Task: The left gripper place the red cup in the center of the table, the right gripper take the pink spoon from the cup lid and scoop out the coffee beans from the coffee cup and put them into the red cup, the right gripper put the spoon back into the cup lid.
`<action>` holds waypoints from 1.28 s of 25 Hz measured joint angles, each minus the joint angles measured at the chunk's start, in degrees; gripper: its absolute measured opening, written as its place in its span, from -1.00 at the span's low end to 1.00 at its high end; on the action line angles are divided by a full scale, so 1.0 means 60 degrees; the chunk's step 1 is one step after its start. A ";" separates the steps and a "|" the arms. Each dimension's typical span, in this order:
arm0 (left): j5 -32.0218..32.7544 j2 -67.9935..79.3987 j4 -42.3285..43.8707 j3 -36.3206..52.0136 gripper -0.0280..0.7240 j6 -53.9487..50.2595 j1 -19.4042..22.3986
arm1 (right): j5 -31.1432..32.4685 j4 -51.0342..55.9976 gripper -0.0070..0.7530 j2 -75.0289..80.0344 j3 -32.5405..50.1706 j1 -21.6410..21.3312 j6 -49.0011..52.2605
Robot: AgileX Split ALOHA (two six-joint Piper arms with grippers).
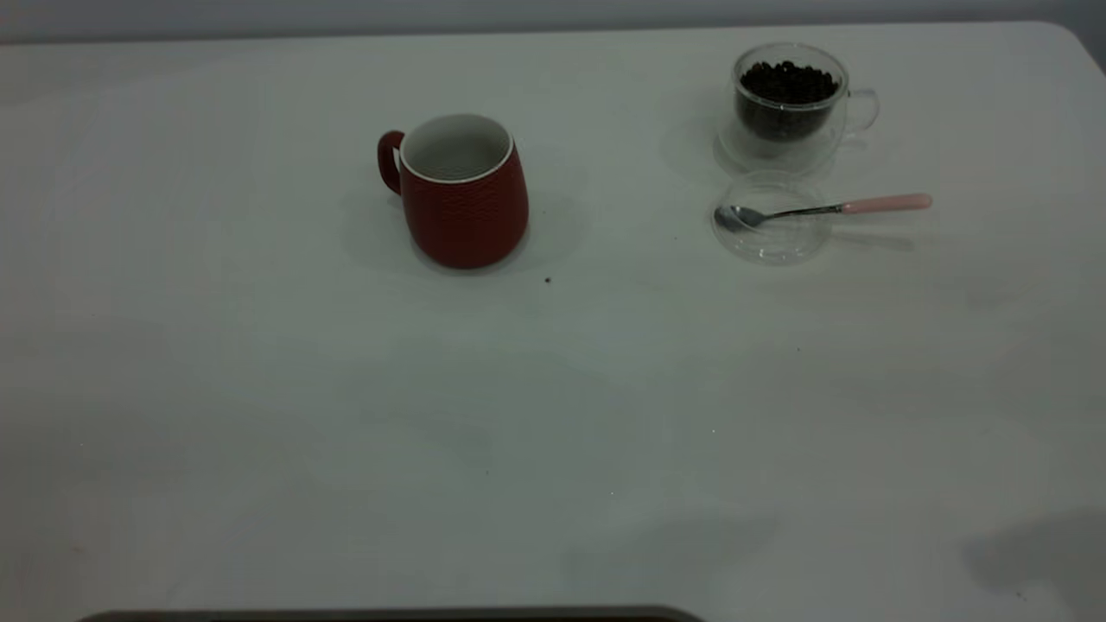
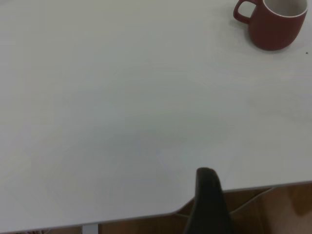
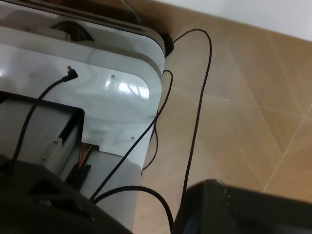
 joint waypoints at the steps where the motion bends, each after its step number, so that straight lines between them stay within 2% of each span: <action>1: 0.0000 0.0000 0.0000 0.0000 0.64 0.0000 0.0000 | 0.0064 0.0000 0.32 -0.0338 0.0034 0.0000 0.0000; 22: 0.0000 0.0000 0.0000 0.0000 0.64 0.0000 0.0000 | 0.0603 0.0000 0.32 -0.7664 0.0125 0.0000 0.0007; 32: 0.0000 0.0000 0.0000 0.0000 0.64 0.0010 0.0000 | 0.0718 0.0000 0.32 -0.9389 0.0125 0.0000 0.0007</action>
